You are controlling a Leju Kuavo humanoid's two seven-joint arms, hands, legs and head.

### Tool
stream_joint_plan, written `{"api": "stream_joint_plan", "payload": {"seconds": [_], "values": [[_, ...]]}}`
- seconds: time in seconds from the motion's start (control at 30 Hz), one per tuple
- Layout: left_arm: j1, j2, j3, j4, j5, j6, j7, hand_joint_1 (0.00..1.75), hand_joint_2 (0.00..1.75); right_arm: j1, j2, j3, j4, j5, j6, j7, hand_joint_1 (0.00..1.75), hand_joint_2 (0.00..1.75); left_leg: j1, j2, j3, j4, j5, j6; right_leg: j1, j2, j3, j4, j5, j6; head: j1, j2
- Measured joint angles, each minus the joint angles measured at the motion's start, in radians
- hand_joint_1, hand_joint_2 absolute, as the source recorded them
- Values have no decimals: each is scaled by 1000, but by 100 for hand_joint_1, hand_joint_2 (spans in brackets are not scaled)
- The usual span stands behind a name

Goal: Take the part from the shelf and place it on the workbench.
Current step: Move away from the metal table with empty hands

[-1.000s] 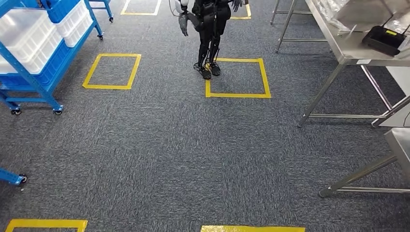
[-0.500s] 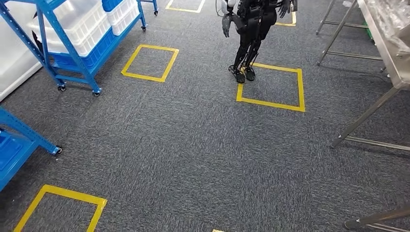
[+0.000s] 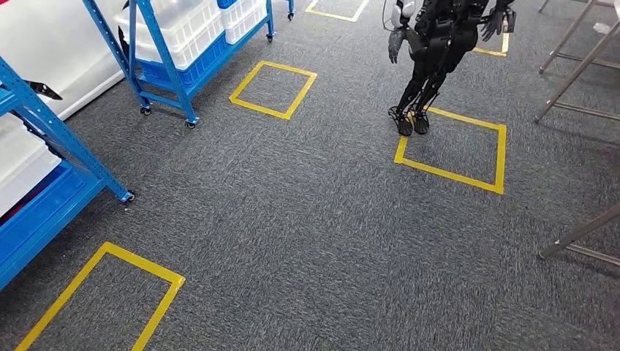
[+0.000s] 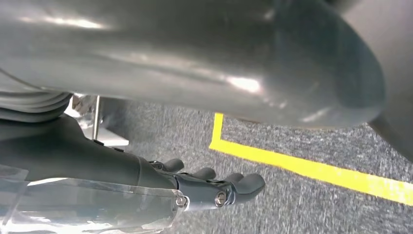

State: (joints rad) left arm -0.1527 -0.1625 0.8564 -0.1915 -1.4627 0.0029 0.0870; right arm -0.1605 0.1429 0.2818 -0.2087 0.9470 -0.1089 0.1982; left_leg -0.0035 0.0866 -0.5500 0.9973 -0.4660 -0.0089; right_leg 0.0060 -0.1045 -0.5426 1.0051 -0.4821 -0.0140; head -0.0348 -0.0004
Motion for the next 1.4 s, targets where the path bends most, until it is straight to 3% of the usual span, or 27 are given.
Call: {"api": "stream_joint_plan", "payload": {"seconds": [0.07,0.13,0.2,0.23,0.27,0.3,0.33,0.37,0.43,0.5,0.57,0.63,0.7,0.77,0.8,0.83,0.87,0.93,1.0,1.07,1.13,1.17,1.23,1.27,1.3,1.33,1.4], "values": [[2,2,0,0,0,0,0,0,0,-1,0,0,0,2,-3,0,0,0,1,-26,-2,-5,6,10,-1,-14,3,2,-4,11,0,0],[3,3,0,0,0,-1,-1,0,0,0,0,-1,0,4,-3,0,0,0,5,-49,1,-13,15,22,-7,22,-9,39,-35,22,0,0],[1,3,0,0,1,-2,-4,0,0,2,-1,-4,0,6,-3,0,0,0,7,-72,0,-16,21,30,-13,79,-62,155,-101,28,0,0],[1,3,0,0,2,-2,-6,0,0,3,-2,-6,0,7,-3,0,0,0,6,-84,-2,-15,22,32,-14,93,-96,225,-130,30,0,0],[3,3,0,0,3,-2,-7,0,0,5,-2,-7,0,8,-3,0,0,0,6,-98,-3,-14,23,32,-15,99,-121,277,-145,31,0,0],[5,3,1,0,3,-2,-8,0,0,5,-3,-7,0,10,-4,-1,0,0,6,-111,-4,-13,23,32,-16,101,-130,294,-138,32,0,0],[6,3,1,0,4,-2,-9,0,0,5,-3,-7,0,12,-4,-1,0,0,6,-125,-3,-11,22,31,-17,103,-120,270,-113,32,0,0],[7,3,1,0,4,-2,-11,0,0,4,-4,-8,0,15,-5,-1,0,0,7,-138,-3,-8,22,29,-19,110,-93,211,-75,31,0,0],[6,3,1,0,4,-2,-14,0,0,7,-5,-8,1,21,-7,1,0,0,7,-164,-6,-1,20,22,-25,153,-32,77,-17,28,0,0],[6,2,2,0,4,-2,-16,0,0,10,-5,-8,1,26,-10,3,0,0,8,-185,-15,4,21,9,-25,182,-9,18,-3,25,0,0],[9,3,2,0,4,-2,-17,0,0,9,-5,-8,2,30,-13,5,0,0,11,-198,-22,3,24,-5,-23,166,-9,12,0,17,0,0],[11,3,2,0,4,-2,-17,0,0,8,-5,-8,2,35,-15,7,0,0,11,-167,-37,32,2,-14,-24,143,-6,3,6,2,0,0],[8,3,2,0,3,-2,-18,0,0,9,-5,-8,2,42,-18,9,0,0,12,-118,-86,139,-58,-20,-22,115,-4,-2,8,-8,0,0],[8,3,2,0,3,-2,-18,0,0,12,-6,-8,2,48,-21,10,0,0,15,-100,-145,268,-110,-26,-18,86,-4,-2,6,-11,0,0],[10,3,2,0,3,-2,-18,0,0,12,-6,-8,2,50,-22,11,0,0,16,-97,-157,295,-113,-28,-17,73,-4,-1,5,-11,0,0],[12,3,2,0,3,-2,-18,0,0,12,-6,-8,2,53,-24,11,0,0,17,-93,-147,280,-96,-30,-16,61,-3,-1,3,-10,0,0],[14,3,3,0,3,-2,-18,0,0,11,-6,-8,2,55,-24,11,0,0,17,-86,-117,224,-64,-30,-16,50,-1,-1,2,-9,0,0],[13,4,3,0,3,-2,-19,0,0,10,-6,-8,2,59,-25,11,0,0,13,-45,-40,78,-8,-24,-12,29,4,2,-3,-1,0,0],[11,4,3,0,3,-1,-21,0,0,9,-6,-8,2,62,-25,11,0,0,7,-20,-7,9,9,-11,-7,13,7,4,-8,7,0,0],[12,4,5,0,4,-1,-23,0,0,7,-6,-8,2,66,-25,11,0,0,5,-38,-10,6,11,1,-7,-2,9,4,-9,17,0,0],[15,4,8,0,4,0,-25,0,0,4,-6,-8,1,72,-25,9,0,0,8,-58,-9,-1,18,13,-12,23,5,25,-28,30,0,0],[14,4,9,0,4,0,-25,0,0,4,-6,-8,1,75,-25,8,0,0,10,-67,-8,-4,22,19,-15,48,-10,61,-53,35,0,0],[13,4,10,0,5,2,-27,0,0,4,-6,-8,1,78,-25,8,0,0,11,-86,-12,-5,26,25,-18,90,-70,186,-119,38,0,0],[14,4,10,0,5,2,-28,0,0,5,-6,-8,2,79,-26,8,0,0,10,-98,-14,-4,27,27,-19,96,-102,250,-142,39,0,0],[15,4,11,0,5,3,-28,0,0,4,-7,-8,2,79,-26,8,0,0,9,-110,-15,-3,28,27,-19,99,-121,287,-146,38,0,0],[17,4,12,0,5,4,-29,0,0,4,-7,-8,2,79,-26,7,0,0,9,-123,-16,-2,28,27,-19,101,-124,287,-131,37,0,0],[19,3,15,0,5,5,-32,0,0,3,-8,-8,2,80,-27,7,0,0,9,-149,-15,1,28,25,-19,118,-76,179,-57,31,0,0]]}}
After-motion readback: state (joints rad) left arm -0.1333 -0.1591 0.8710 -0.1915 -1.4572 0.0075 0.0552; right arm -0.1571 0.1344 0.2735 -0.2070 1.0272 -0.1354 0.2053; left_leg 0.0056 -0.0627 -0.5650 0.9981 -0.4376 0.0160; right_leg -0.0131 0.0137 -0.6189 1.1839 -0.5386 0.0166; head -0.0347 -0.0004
